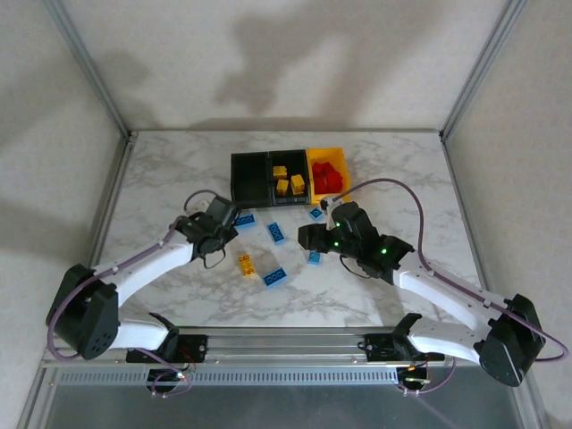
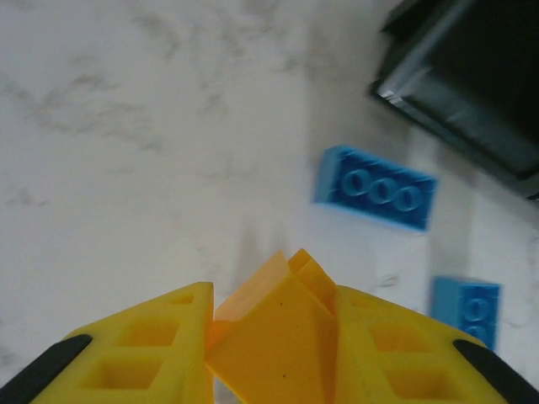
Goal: Sort the legos into containers by color
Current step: Pick up the lego from the bottom-left of the table, then place the lego in the container.
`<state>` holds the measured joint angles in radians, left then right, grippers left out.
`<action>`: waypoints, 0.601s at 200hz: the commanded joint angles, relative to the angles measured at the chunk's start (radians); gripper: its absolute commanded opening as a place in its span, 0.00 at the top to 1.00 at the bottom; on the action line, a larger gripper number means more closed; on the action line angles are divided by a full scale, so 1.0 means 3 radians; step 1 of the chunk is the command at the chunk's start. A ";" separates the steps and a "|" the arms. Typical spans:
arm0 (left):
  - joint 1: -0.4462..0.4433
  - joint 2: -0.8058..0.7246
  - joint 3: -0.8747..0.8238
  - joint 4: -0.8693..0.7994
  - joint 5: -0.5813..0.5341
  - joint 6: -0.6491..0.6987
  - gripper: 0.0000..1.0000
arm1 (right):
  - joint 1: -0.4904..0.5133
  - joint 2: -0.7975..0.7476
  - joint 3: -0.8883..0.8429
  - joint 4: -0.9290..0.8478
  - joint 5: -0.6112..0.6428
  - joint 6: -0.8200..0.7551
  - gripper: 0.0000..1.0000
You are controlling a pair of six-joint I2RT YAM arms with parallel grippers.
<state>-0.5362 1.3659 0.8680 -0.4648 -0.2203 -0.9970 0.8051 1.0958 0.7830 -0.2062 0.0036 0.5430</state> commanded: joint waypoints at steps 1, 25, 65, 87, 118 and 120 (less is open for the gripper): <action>-0.0061 0.0289 0.0401 -0.0006 0.0024 0.0171 0.72 | -0.0022 -0.0133 -0.0062 -0.0092 0.0109 0.0049 0.46; -0.0103 0.0653 0.0870 0.0025 0.0056 0.0260 0.71 | -0.0023 -0.0228 -0.0106 -0.0127 0.0131 0.0076 0.46; -0.0125 0.1356 0.1773 -0.0038 0.0119 0.0423 0.71 | -0.0027 -0.0352 -0.0164 -0.0186 0.0168 0.0119 0.46; -0.0116 0.1735 0.2257 -0.0121 0.0093 0.0508 0.71 | -0.0025 -0.0447 -0.0209 -0.0204 0.0187 0.0153 0.46; -0.0089 0.2260 0.2885 -0.0177 0.0238 0.0563 0.71 | -0.0034 -0.0546 -0.0251 -0.0267 0.0250 0.0188 0.46; -0.0089 0.2296 0.2934 -0.0181 0.0242 0.0565 0.71 | -0.0031 -0.0552 -0.0251 -0.0271 0.0258 0.0189 0.46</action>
<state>-0.5671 1.9541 1.6299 -0.4744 -0.1787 -0.8734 0.8028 0.9604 0.7250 -0.2584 0.0441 0.5800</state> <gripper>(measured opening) 0.314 0.542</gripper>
